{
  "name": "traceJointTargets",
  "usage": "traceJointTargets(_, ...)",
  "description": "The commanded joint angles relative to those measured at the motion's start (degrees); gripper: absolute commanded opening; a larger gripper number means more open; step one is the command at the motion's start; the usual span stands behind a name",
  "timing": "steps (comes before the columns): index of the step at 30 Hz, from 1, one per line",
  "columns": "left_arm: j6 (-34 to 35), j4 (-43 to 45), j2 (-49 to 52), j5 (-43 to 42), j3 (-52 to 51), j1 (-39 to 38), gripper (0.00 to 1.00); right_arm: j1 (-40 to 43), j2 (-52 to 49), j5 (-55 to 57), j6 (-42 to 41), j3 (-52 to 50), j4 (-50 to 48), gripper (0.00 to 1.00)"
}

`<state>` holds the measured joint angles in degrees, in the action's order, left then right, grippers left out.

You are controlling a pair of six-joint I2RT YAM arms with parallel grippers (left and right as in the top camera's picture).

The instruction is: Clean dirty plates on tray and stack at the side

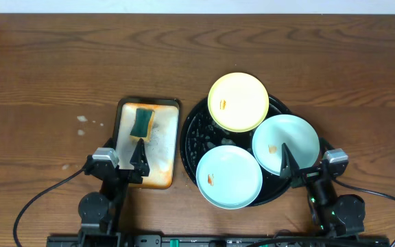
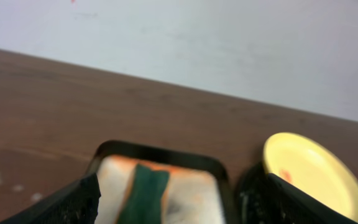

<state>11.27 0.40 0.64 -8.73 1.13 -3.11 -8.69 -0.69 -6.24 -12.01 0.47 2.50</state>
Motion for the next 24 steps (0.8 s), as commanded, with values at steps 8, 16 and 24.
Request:
traceJointTargets(8, 1.68, -14.62, 13.40, -2.21, 18.69, -0.13, 0.83, 0.42, -14.80, -11.21, -4.13, 20.85, 15.47, 0.99)
traceJointTargets(16, 1.42, -33.40, 40.22, -2.23, 41.70, -0.13, 0.83, 0.42, -43.41, -14.91, -2.12, 44.37, 29.75, 0.99)
traceJointTargets(24, 2.78, -37.86, 54.93, -2.89, 50.23, -0.13, 0.83, 0.44, -65.72, -15.43, 0.50, 61.90, 39.60, 0.99)
